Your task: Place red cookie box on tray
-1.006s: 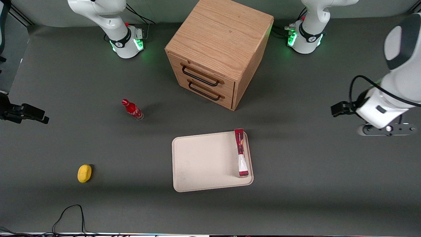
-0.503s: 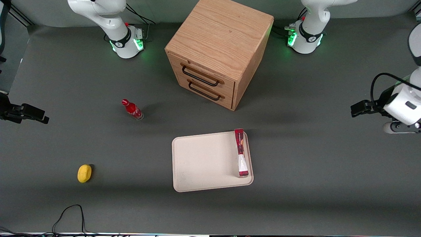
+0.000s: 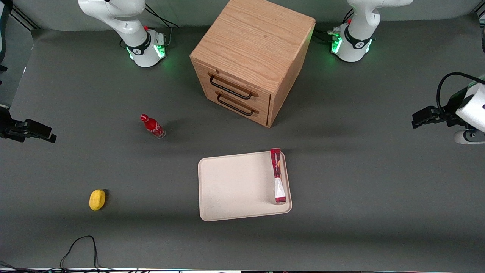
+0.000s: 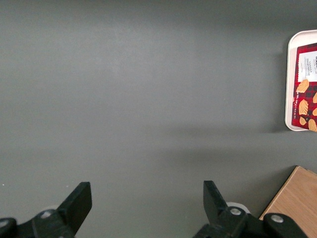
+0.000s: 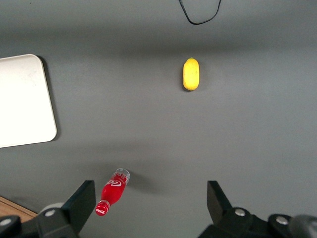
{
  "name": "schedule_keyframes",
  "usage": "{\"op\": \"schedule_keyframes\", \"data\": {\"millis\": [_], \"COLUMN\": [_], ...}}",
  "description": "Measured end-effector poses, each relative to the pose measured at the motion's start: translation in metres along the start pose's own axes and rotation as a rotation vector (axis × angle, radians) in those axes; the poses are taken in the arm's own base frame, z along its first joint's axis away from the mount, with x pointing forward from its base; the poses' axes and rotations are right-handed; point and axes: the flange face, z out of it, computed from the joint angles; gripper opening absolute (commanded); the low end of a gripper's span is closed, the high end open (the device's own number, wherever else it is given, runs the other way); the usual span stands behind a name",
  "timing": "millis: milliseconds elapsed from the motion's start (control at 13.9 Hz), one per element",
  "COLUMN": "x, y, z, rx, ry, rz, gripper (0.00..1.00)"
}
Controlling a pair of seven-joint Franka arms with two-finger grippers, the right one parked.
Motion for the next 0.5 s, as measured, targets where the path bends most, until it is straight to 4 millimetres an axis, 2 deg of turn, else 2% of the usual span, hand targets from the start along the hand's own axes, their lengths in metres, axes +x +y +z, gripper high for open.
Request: {"op": "schedule_keyframes", "data": {"millis": [216,503], "x": [-0.005,-0.008], "y": [0.002,0.011], "z": [-0.004,0.002], "rx": [-0.002,-0.001], "ry": [0.000,-0.027], "rz": [0.004,0.019], "gripper": [1.00,1.00]}}
